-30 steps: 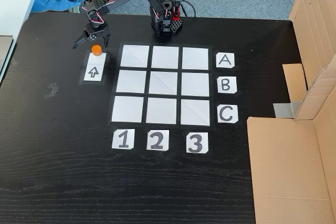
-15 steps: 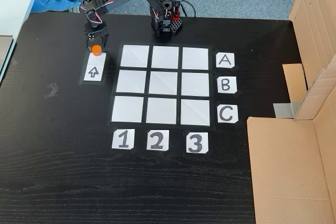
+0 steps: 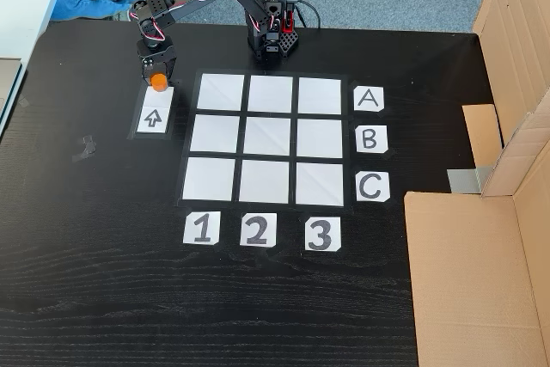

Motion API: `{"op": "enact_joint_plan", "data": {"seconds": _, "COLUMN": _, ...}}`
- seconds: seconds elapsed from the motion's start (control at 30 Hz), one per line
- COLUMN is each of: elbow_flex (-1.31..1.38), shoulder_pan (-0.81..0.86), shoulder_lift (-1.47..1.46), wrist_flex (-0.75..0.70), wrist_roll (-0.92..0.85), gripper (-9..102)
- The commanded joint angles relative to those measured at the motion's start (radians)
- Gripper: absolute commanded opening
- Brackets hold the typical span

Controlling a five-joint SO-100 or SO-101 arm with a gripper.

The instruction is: Pick up the round, orange token and place it in the grid on square B1.

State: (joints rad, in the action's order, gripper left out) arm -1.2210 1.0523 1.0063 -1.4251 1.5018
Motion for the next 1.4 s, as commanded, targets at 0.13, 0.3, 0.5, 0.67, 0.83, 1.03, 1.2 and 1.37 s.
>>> {"op": "enact_joint_plan", "data": {"seconds": 0.13, "elbow_flex": 0.044, "shoulder_pan": 0.009, "shoulder_lift": -0.008, "wrist_flex": 0.003, "wrist_roll": -0.014, "gripper": 16}}
{"op": "enact_joint_plan", "data": {"seconds": 0.3, "elbow_flex": 0.049, "shoulder_pan": 0.009, "shoulder_lift": -0.014, "wrist_flex": 0.005, "wrist_roll": -0.018, "gripper": 14}}
{"op": "enact_joint_plan", "data": {"seconds": 0.5, "elbow_flex": 0.051, "shoulder_pan": 0.006, "shoulder_lift": -0.006, "wrist_flex": 0.005, "wrist_roll": -0.025, "gripper": 14}}
{"op": "enact_joint_plan", "data": {"seconds": 0.67, "elbow_flex": 0.044, "shoulder_pan": -0.006, "shoulder_lift": 0.006, "wrist_flex": 0.008, "wrist_roll": -0.025, "gripper": 30}}
{"op": "enact_joint_plan", "data": {"seconds": 0.83, "elbow_flex": 0.032, "shoulder_pan": -0.035, "shoulder_lift": 0.034, "wrist_flex": 0.012, "wrist_roll": -0.051, "gripper": 33}}
{"op": "enact_joint_plan", "data": {"seconds": 1.03, "elbow_flex": 0.008, "shoulder_pan": -0.081, "shoulder_lift": 0.080, "wrist_flex": 0.015, "wrist_roll": -0.072, "gripper": 37}}
{"op": "enact_joint_plan", "data": {"seconds": 1.2, "elbow_flex": -0.012, "shoulder_pan": -0.097, "shoulder_lift": 0.098, "wrist_flex": 0.017, "wrist_roll": -0.077, "gripper": 38}}
{"op": "enact_joint_plan", "data": {"seconds": 1.37, "elbow_flex": -0.032, "shoulder_pan": -0.094, "shoulder_lift": 0.094, "wrist_flex": 0.023, "wrist_roll": -0.077, "gripper": 38}}
